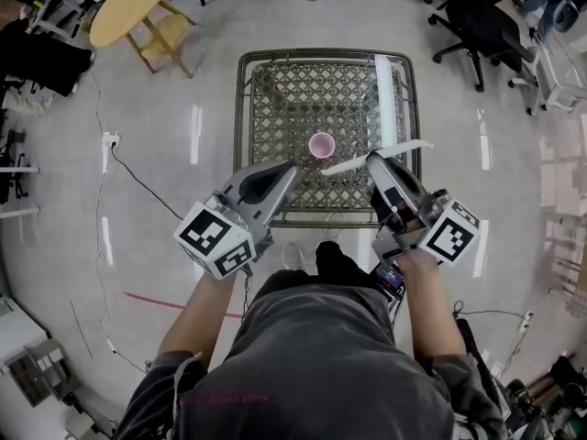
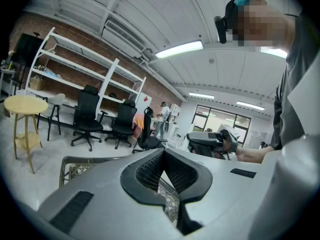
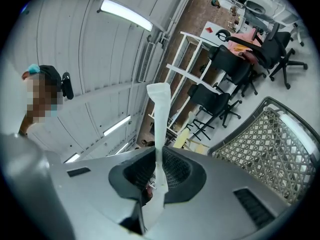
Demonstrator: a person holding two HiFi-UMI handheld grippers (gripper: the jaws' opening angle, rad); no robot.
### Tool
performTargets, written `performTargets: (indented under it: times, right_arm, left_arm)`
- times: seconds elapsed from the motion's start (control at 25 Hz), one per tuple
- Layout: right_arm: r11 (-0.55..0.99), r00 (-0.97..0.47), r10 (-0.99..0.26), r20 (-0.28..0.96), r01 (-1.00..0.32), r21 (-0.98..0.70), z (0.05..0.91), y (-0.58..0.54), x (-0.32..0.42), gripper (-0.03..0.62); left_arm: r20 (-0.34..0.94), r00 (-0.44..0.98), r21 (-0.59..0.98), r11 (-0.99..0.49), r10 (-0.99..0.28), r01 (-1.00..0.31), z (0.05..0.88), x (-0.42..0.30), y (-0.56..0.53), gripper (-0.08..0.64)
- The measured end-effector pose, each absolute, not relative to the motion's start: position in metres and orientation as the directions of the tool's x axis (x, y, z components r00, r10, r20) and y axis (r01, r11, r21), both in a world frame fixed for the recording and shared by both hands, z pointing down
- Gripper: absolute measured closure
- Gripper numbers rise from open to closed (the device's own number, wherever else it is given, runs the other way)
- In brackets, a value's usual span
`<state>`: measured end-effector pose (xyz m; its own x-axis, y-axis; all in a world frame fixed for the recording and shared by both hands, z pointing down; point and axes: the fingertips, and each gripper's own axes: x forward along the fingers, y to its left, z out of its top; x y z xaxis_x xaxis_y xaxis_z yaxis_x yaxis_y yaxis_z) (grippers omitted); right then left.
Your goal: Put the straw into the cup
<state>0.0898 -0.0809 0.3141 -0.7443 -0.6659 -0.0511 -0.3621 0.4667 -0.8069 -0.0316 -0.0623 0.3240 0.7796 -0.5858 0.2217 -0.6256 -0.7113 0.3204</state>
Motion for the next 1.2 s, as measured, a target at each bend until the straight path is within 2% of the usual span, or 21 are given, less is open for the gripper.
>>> performTargets:
  times: [0.6,1.2]
  right_arm:
    - [0.494,-0.783,-0.62,-0.056,-0.335,-0.802,0.325,-0.121,0.114,0.548]
    - [0.484,-0.811,-0.583,0.037,-0.384,-0.786,0.367,-0.155,0.096,0.548]
  left_arm:
    - [0.274,0.729,0.298,-0.666,-0.627,-0.684,0.334,-0.006,-0.094,0.549]
    - [0.313,0.692,0.332,-0.608,-0.65,-0.721,0.364,-0.024,-0.113,0.549]
